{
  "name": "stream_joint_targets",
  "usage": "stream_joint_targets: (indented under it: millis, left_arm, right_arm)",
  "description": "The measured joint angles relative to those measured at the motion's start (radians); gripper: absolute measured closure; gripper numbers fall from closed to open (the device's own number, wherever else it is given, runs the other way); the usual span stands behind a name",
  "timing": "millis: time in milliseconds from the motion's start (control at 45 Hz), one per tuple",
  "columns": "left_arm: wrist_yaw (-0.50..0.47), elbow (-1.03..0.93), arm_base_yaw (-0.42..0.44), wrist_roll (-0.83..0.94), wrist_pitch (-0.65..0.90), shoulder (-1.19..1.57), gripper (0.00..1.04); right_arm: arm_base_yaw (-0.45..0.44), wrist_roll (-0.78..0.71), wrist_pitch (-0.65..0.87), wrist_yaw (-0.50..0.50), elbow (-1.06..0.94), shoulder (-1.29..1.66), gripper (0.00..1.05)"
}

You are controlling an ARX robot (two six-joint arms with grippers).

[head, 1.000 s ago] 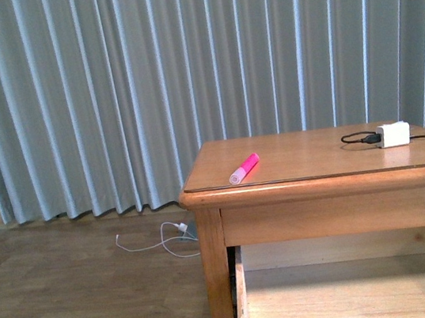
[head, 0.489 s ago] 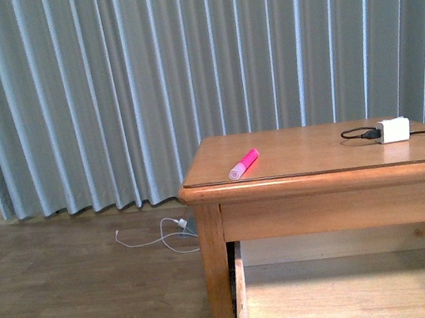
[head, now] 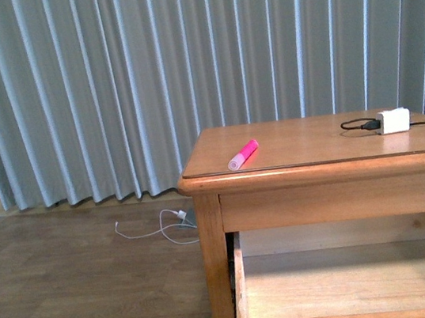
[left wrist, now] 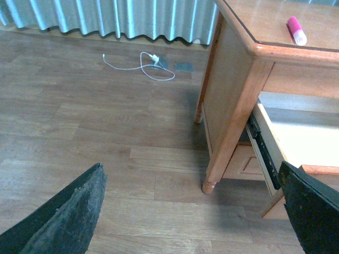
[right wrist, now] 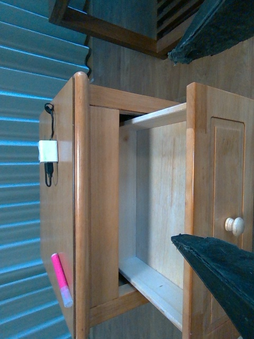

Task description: Place pink marker in drawer with both arms

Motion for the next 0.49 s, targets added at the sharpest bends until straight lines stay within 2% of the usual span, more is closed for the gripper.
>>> stream_joint_targets:
  millis: [178, 489]
  left_arm:
    - [0.063, 0.201, -0.039, 0.074, 0.117, 0.35, 0.06]
    - [0.089, 0.56, -0.126, 0.164, 0.174, 0.782, 0.06]
  right_arm:
    - [0.0, 0.0, 0.0, 0.0, 0.0, 0.0, 0.09]
    - [0.0, 0.0, 0.0, 0.0, 0.0, 0.0, 0.09]
